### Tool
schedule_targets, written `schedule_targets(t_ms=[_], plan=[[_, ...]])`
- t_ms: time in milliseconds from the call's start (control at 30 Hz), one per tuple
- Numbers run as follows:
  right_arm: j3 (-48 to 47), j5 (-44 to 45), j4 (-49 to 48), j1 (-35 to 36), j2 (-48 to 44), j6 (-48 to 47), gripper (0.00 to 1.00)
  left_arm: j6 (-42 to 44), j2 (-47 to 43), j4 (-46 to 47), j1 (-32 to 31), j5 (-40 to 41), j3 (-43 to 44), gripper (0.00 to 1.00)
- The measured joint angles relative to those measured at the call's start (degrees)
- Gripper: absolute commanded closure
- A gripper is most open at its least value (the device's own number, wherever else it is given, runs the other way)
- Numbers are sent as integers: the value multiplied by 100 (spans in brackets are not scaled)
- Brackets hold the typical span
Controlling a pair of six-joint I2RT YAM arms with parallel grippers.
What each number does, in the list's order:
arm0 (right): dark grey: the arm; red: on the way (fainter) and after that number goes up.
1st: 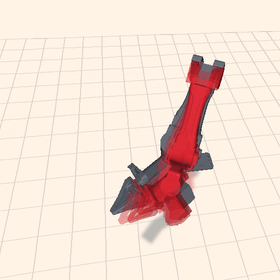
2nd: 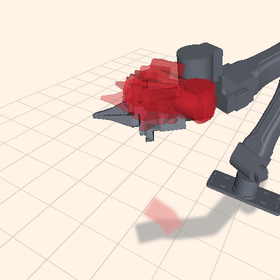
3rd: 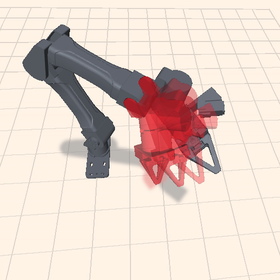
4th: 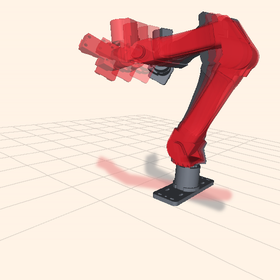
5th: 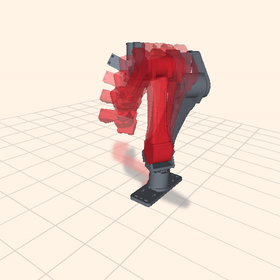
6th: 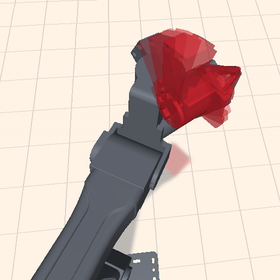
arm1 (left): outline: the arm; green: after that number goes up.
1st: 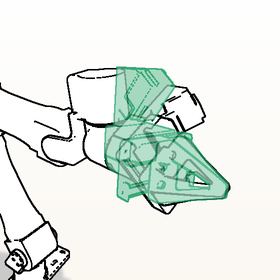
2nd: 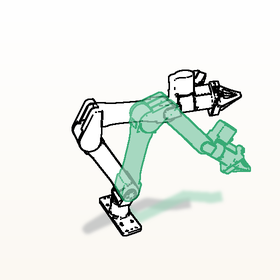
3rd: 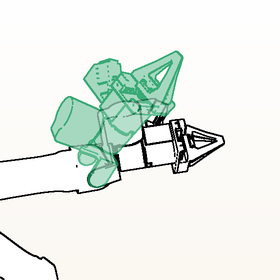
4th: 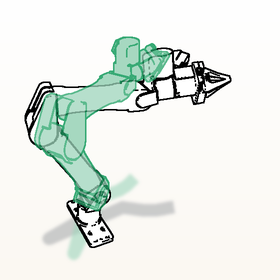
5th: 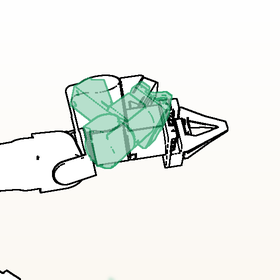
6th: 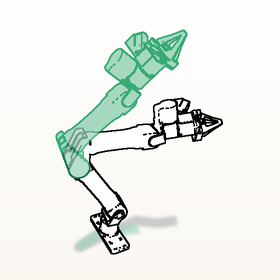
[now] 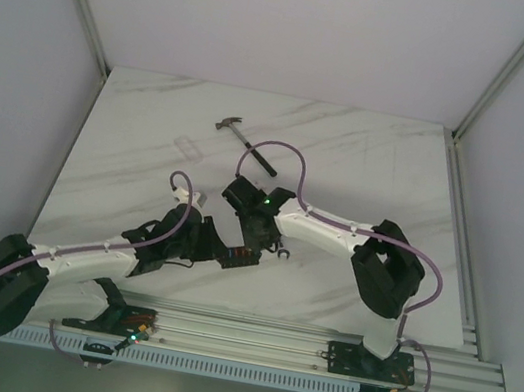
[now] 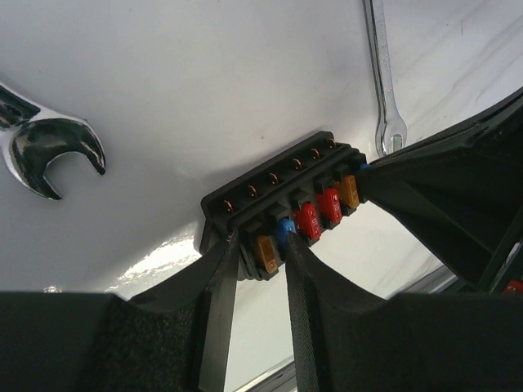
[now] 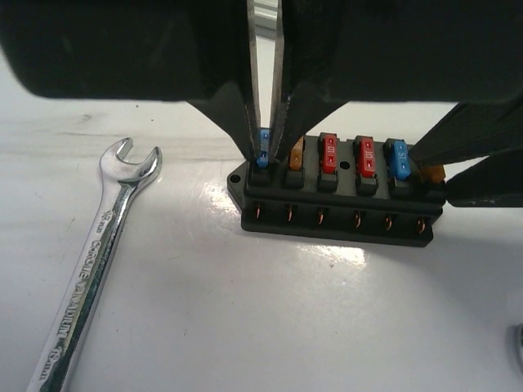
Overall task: Snap on the fuse box
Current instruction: Install the fuse at the fuse box base.
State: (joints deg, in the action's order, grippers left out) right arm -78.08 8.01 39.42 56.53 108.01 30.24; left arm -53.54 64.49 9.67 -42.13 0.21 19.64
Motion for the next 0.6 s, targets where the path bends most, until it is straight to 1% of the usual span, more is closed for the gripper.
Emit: schedule_targets(t_ms=[100, 233, 400, 600], plan=[[245, 20, -289, 9, -195, -4, 75, 2, -138, -35, 0, 4, -55, 59], [468, 13, -459, 9, -393, 22, 72, 2, -319, -74, 0, 7, -68, 56], [531, 15, -527, 15, -822, 59, 73, 2, -479, -125, 0, 13, -66, 54], [555, 17, -658, 13, -981, 118, 80, 2, -520, -238, 0, 52, -68, 53]])
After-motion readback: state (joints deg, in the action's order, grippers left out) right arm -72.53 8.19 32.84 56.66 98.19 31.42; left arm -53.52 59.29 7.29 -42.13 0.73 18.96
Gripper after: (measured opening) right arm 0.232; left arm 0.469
